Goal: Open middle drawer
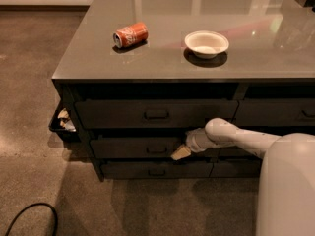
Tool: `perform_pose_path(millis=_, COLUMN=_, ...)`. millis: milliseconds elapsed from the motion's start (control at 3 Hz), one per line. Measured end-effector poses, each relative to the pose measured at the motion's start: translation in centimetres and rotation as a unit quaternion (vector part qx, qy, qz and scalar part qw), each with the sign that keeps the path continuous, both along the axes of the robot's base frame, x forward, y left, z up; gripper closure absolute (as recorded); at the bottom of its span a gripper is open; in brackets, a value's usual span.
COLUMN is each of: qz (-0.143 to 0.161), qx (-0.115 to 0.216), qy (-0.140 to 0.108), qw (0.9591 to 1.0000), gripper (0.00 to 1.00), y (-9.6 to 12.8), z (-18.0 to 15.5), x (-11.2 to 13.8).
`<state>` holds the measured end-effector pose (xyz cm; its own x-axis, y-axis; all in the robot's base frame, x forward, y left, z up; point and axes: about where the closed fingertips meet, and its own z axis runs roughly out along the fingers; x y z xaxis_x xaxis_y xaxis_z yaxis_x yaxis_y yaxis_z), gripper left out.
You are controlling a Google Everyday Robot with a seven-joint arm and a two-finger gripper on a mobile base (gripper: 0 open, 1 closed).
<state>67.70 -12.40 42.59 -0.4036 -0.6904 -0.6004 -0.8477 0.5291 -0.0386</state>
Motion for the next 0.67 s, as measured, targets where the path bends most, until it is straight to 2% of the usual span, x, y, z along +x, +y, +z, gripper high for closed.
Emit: perform_pose_path(millis=667, qz=0.008, qx=-0.005, qy=0.009, qw=0.9999, gripper=0.23, y=-0.33, z=-0.08, x=-0.09)
